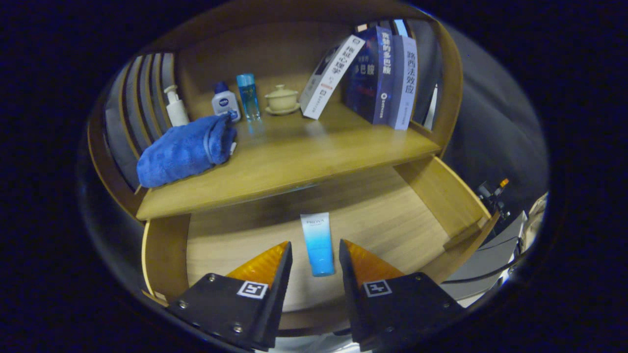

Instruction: Pull open the drawer, take out the items inside it, and place them on the countertop above the cabinet.

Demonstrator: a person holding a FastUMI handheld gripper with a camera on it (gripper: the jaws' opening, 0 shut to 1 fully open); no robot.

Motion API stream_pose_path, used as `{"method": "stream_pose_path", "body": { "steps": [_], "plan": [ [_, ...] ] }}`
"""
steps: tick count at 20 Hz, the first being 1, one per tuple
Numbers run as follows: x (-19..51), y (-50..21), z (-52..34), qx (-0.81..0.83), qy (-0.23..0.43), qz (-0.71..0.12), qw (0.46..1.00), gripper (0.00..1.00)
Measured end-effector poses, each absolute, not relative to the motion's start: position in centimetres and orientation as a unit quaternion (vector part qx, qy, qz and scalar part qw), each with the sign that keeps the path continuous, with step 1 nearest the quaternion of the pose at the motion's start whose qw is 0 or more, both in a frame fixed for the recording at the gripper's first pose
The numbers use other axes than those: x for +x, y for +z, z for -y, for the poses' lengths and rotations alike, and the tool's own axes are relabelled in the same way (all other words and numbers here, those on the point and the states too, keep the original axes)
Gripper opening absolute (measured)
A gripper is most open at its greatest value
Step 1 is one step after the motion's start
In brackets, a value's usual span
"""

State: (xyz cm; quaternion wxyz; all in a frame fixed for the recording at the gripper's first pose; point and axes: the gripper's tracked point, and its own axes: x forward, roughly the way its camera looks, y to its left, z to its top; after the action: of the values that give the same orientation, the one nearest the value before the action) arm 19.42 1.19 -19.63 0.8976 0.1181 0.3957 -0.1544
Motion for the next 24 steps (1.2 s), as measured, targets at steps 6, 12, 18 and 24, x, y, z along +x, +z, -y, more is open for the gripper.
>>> {"method": "stream_pose_path", "body": {
  "steps": [6, 12, 18, 24],
  "plan": [
    [20.2, -22.8, -0.6, 0.157, -0.162, -0.446, 0.866, 0.56],
    [20.5, -25.6, 0.0, 0.177, -0.156, -0.489, 0.840, 0.56],
    [20.4, -27.3, 0.0, 0.195, -0.146, -0.521, 0.818, 0.56],
    [20.5, -27.6, -0.1, 0.199, -0.149, -0.533, 0.809, 0.56]
  ]
}}
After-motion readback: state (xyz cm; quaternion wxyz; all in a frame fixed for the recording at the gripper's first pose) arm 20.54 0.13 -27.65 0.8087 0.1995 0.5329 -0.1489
